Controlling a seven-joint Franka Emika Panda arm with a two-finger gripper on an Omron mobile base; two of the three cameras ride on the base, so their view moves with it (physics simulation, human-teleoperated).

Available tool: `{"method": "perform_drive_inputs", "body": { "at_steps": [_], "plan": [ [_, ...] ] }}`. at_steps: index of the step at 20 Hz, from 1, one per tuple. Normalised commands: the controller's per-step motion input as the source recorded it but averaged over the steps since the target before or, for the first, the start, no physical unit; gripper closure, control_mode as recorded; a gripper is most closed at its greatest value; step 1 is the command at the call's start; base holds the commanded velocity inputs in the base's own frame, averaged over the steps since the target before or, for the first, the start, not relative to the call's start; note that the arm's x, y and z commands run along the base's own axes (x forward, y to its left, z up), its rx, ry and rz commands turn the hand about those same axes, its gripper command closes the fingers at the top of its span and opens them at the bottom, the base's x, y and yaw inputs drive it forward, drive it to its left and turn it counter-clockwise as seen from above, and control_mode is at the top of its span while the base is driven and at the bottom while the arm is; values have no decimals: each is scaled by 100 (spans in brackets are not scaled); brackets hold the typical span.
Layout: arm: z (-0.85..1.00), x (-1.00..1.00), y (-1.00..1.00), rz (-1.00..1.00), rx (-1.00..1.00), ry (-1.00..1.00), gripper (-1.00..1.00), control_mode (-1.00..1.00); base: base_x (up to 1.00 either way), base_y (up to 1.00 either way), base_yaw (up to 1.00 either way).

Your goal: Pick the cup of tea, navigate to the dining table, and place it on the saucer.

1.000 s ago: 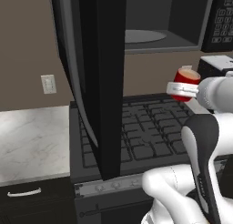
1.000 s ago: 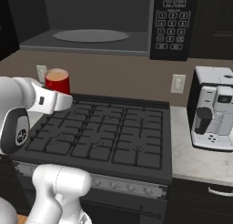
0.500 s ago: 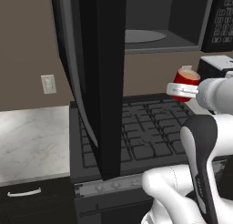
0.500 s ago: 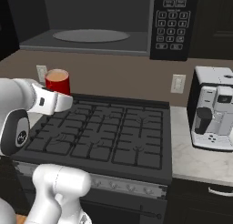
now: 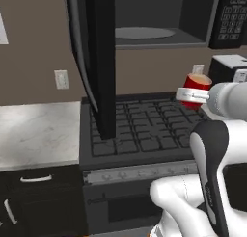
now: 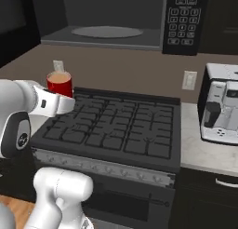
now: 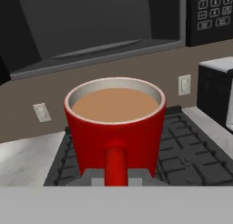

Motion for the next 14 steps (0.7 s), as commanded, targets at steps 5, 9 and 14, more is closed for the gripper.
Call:
{"method": "perform_drive_inputs", "body": {
  "at_steps": [5, 9, 14],
  "plan": [
    [0, 0, 0, 0, 0, 0, 100, 100, -83, -11, 39],
    [0, 0, 0, 0, 0, 0, 100, 100, -33, -31, 0],
    [0, 0, 0, 0, 0, 0, 100, 100, -8, -18, -15]
  ]
}}
